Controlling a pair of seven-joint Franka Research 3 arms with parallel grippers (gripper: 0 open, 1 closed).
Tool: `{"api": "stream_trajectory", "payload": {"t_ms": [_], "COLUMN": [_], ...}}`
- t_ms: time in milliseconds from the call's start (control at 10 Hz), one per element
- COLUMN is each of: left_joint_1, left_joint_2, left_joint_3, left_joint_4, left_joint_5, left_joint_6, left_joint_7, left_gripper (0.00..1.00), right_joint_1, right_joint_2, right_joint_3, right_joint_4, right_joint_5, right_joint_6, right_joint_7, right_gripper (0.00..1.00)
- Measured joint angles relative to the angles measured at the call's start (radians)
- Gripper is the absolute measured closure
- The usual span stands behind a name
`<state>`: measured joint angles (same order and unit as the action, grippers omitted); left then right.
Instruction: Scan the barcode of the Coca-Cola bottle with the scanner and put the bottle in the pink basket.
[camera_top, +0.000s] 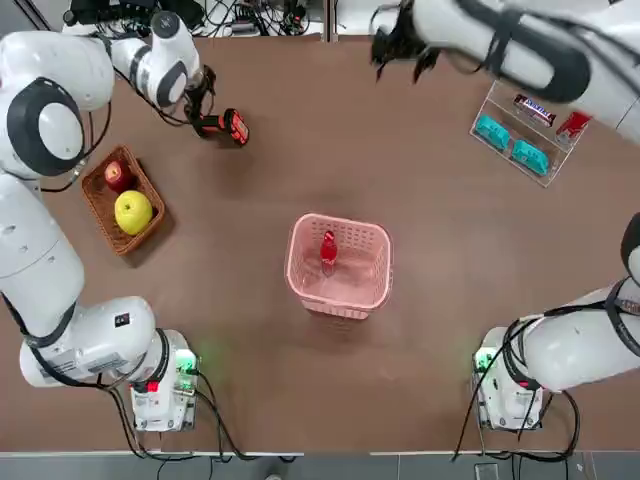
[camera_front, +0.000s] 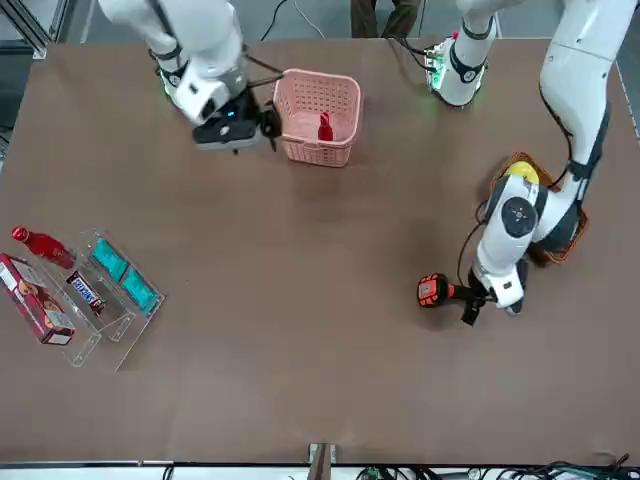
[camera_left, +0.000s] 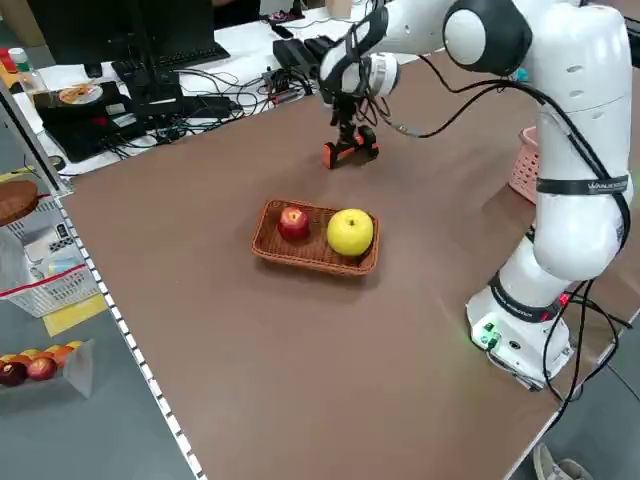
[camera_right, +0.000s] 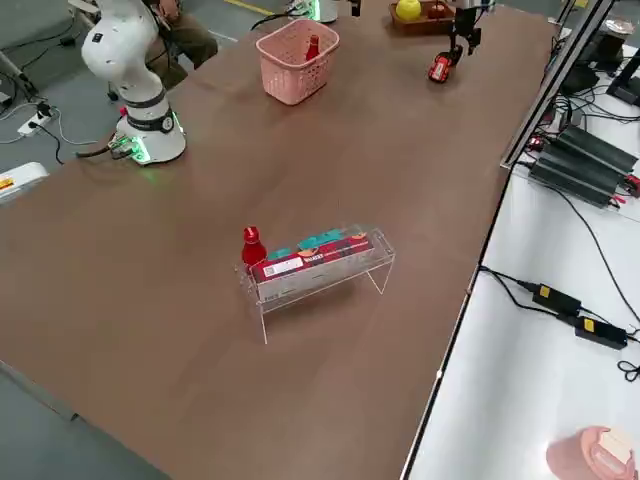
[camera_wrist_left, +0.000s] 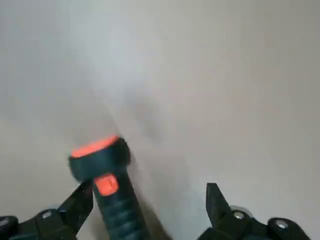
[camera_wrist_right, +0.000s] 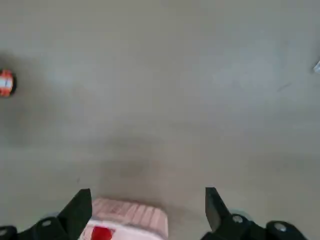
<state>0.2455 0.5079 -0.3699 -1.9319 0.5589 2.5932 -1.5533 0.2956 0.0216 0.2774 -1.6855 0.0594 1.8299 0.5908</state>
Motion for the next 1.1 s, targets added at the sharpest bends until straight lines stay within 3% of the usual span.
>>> {"api": "stream_trajectory", "payload": {"t_ms": [300,400,600,800,1100], "left_joint_1": [0.065,0.084,0.087,0.083,0.09], "left_joint_2": [-0.073,-0.086,-0.119,-0.148,-0.167], "left_joint_3": [0.09,0.111,0.143,0.143,0.153], "left_joint_4": [0.009,0.012,0.026,0.066,0.095], "left_joint_5": [-0.017,-0.074,-0.241,-0.283,-0.288], "left_joint_6": [-0.001,-0.001,-0.036,-0.137,-0.221], "left_joint_7": [0.399,0.555,0.838,0.928,1.136], "left_gripper": [0.0,0.0,0.0,0.0,0.0], "right_joint_1": [-0.252,-0.305,-0.329,-0.334,-0.334], "right_joint_2": [0.008,0.011,0.013,0.012,0.012], "right_joint_3": [-0.007,-0.027,-0.141,-0.237,-0.267], "right_joint_4": [0.08,0.095,0.14,0.208,0.255], "right_joint_5": [-0.018,-0.022,-0.026,-0.043,-0.083], "right_joint_6": [-0.047,-0.082,-0.166,-0.274,-0.353], "right_joint_7": [-0.256,-0.312,-0.41,-0.477,-0.5], "right_gripper": [0.0,0.0,0.0,0.0,0.0]}}
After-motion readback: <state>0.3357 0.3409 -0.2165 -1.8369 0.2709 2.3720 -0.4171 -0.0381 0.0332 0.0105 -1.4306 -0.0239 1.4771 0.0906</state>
